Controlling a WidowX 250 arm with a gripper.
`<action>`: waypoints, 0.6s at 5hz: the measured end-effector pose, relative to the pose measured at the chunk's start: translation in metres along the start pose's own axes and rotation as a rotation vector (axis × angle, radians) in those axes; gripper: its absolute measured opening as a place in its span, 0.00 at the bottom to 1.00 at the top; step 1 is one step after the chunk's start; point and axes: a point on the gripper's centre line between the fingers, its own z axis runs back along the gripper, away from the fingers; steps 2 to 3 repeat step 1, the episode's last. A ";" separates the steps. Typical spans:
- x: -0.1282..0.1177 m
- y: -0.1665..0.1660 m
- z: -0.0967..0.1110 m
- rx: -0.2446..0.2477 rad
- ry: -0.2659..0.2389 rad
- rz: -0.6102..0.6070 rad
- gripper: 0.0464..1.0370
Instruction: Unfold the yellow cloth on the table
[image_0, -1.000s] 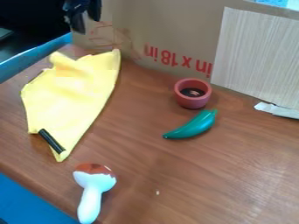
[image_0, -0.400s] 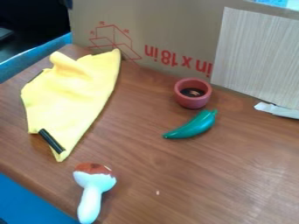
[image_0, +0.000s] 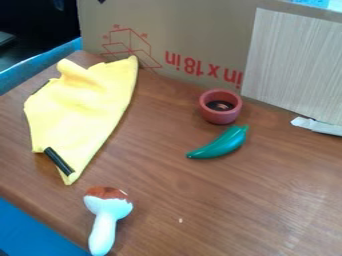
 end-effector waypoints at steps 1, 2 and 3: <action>-0.004 0.021 -0.002 -0.022 0.100 -0.182 0.96; -0.004 0.021 -0.002 -0.022 0.100 -0.182 0.96; -0.004 0.021 -0.002 -0.022 0.100 -0.182 0.96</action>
